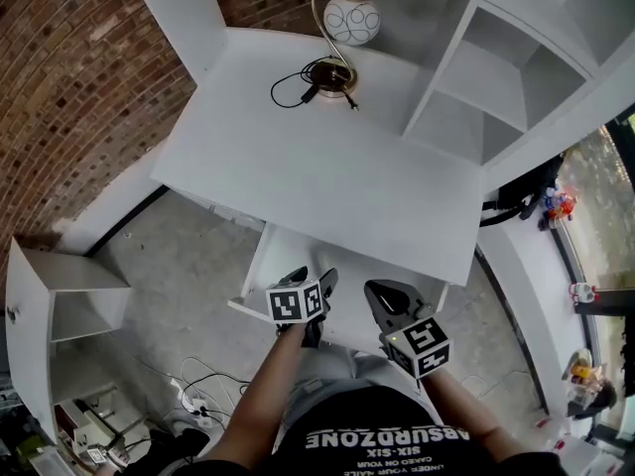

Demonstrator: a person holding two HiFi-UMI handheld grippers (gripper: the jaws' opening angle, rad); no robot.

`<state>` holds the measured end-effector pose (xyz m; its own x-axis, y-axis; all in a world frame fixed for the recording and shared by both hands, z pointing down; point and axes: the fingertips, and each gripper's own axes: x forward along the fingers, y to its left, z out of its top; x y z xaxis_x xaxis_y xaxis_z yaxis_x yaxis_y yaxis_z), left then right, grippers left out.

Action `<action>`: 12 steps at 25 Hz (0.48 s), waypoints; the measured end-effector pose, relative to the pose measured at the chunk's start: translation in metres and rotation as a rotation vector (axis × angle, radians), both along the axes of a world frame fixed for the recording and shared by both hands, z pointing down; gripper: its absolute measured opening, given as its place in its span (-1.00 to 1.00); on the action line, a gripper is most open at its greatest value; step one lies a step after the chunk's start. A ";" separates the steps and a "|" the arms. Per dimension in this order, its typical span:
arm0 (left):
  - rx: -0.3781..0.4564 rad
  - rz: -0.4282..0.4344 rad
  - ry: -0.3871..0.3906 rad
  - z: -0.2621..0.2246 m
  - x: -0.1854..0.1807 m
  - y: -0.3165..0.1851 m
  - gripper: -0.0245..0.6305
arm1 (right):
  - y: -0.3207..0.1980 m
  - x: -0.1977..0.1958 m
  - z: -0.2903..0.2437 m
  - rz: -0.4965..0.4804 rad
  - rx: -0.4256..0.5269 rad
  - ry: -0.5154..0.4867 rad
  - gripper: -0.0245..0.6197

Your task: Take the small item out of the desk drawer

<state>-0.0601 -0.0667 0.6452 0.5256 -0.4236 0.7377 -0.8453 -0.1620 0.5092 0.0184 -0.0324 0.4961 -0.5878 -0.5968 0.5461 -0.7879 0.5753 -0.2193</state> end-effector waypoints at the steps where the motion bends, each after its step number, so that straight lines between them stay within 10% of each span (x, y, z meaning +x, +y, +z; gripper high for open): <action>1: -0.015 -0.005 0.010 0.005 0.001 -0.001 -0.04 | -0.001 0.000 0.001 0.000 -0.003 0.001 -0.93; 12: -0.130 -0.055 0.012 0.064 0.005 -0.011 -0.04 | -0.008 0.003 0.014 0.018 -0.030 0.020 -0.93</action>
<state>-0.0556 -0.0781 0.7089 0.5129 -0.3538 0.7821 -0.8450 -0.0475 0.5326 0.0219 -0.0409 0.5101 -0.5658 -0.5904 0.5756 -0.8027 0.5542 -0.2205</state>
